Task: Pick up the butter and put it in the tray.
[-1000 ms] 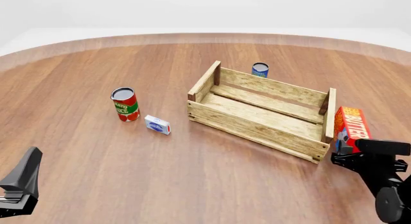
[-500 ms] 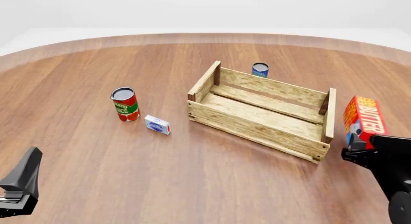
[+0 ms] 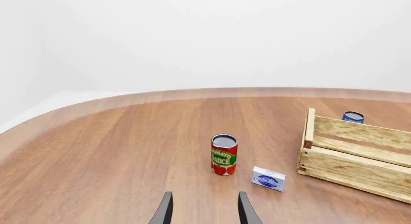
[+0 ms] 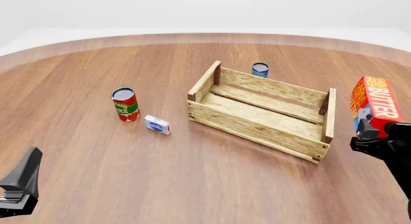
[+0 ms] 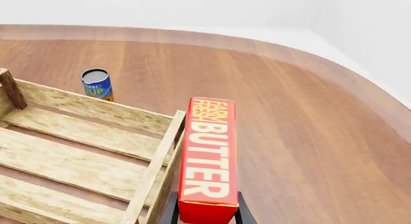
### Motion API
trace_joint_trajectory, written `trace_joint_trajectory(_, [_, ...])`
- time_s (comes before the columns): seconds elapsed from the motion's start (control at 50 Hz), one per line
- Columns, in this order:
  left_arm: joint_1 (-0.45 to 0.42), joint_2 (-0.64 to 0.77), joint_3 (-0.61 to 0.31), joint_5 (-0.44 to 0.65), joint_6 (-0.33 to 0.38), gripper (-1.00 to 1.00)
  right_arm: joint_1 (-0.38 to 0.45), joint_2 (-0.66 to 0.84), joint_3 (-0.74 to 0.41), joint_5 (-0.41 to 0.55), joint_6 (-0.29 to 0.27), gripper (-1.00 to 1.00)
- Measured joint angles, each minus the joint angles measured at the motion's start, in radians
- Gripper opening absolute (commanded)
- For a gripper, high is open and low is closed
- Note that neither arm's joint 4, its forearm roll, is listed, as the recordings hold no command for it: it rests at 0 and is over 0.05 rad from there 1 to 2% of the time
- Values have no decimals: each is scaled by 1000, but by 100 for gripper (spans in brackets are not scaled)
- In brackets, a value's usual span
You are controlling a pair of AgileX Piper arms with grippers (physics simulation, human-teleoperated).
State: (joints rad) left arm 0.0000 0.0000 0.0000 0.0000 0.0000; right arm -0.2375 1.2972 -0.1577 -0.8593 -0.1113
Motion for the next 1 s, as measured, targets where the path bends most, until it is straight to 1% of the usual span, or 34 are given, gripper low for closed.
trace_joint_trajectory(0.2, [0,0,0,0,0,100,18,-139,-21,142,-12,-100])
trace_joint_trajectory(0.38, [0,0,0,0,0,100,42,-231,-55,250,-25,-100])
trace_joint_trajectory(0.6, [0,0,0,0,0,100,103,-305,-118,371,-61,-100])
trace_joint_trajectory(0.8, [0,0,0,0,0,100,161,-315,-183,438,-82,-100])
trace_joint_trajectory(1.0, [0,0,0,0,0,100,211,-289,-233,462,-91,-100])
